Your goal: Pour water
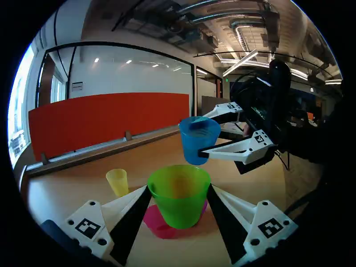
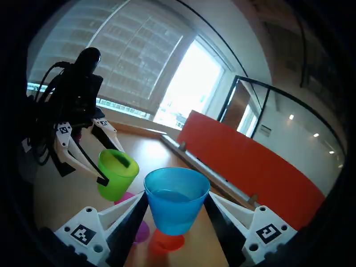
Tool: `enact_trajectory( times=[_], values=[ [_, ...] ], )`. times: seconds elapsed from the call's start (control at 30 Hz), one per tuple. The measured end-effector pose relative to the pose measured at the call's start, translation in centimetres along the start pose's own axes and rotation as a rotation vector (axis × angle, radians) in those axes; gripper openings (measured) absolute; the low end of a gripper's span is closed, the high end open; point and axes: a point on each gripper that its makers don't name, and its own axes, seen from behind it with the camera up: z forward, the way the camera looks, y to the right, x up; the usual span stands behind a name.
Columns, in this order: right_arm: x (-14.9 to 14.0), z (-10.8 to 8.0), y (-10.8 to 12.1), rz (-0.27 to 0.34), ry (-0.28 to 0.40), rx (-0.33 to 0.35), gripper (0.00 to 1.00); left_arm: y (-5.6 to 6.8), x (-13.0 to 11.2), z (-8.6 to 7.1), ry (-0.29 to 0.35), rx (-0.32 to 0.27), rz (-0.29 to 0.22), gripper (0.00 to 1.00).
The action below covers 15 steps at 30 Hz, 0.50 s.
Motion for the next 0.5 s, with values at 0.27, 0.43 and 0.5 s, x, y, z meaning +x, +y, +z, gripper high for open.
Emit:
enact_trajectory(
  times=[0.27,0.43,0.5],
  values=[
    [1.0,0.7,0.1,-0.067,0.008,0.015,0.89,0.3,0.0,0.4,-0.003,-0.009,0.007,0.87],
    [1.7,1.2,-0.1,-0.107,0.017,0.025,0.89,0.7,0.2,0.6,-0.001,-0.016,0.008,0.87],
    [2.0,1.3,-0.1,-0.120,0.021,0.027,0.89,0.8,0.3,0.6,0.000,-0.019,0.007,0.87]
  ],
)
